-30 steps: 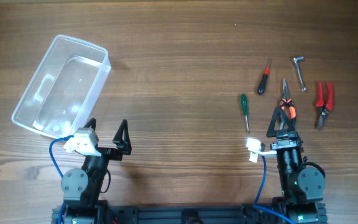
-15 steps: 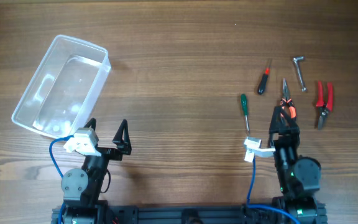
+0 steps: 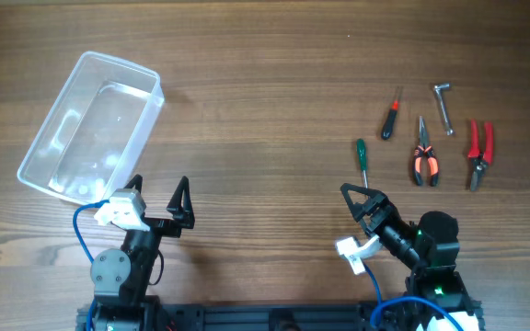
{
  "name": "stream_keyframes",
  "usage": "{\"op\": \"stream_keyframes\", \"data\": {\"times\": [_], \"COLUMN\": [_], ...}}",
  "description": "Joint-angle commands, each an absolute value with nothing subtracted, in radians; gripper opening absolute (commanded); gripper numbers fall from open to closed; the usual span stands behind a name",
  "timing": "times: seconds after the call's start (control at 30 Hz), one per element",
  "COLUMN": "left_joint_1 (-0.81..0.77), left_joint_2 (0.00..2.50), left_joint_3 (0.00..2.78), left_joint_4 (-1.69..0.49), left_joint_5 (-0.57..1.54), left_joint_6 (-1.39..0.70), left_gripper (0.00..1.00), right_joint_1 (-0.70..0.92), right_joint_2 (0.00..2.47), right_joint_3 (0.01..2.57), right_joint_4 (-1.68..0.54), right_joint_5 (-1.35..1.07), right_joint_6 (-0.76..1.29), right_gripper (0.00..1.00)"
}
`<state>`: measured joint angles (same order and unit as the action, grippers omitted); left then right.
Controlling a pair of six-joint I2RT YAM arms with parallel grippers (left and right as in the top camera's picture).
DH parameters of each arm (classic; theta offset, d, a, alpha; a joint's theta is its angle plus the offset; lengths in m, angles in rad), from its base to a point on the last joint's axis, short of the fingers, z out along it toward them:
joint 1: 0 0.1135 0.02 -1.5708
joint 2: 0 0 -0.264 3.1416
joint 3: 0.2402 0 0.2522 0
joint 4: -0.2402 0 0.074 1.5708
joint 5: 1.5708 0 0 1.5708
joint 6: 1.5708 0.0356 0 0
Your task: Pack container
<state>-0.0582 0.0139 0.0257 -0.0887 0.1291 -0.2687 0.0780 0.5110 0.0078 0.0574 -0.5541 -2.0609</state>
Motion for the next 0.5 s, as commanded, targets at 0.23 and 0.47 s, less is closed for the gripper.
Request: {"op": "stream_keyframes", "data": {"times": [0.23,0.47], "left_joint_1": [-0.055,-0.055], "left_joint_2": [0.007,0.007], "left_joint_3": [0.017,0.017], "left_joint_4": [-0.085,-0.085], "left_joint_5": [0.138,0.138], "left_joint_6": [-0.278,-0.278], "left_gripper": [1.0,1.0], "right_joint_1": [0.081,0.081], "right_joint_2": [0.516,0.517], "right_joint_3": [0.006,0.006], "right_joint_4": [0.162,0.218], "right_joint_5": [-0.705,-0.752], "right_joint_6": [-2.121,-2.121], "right_gripper": [1.0,1.0]}}
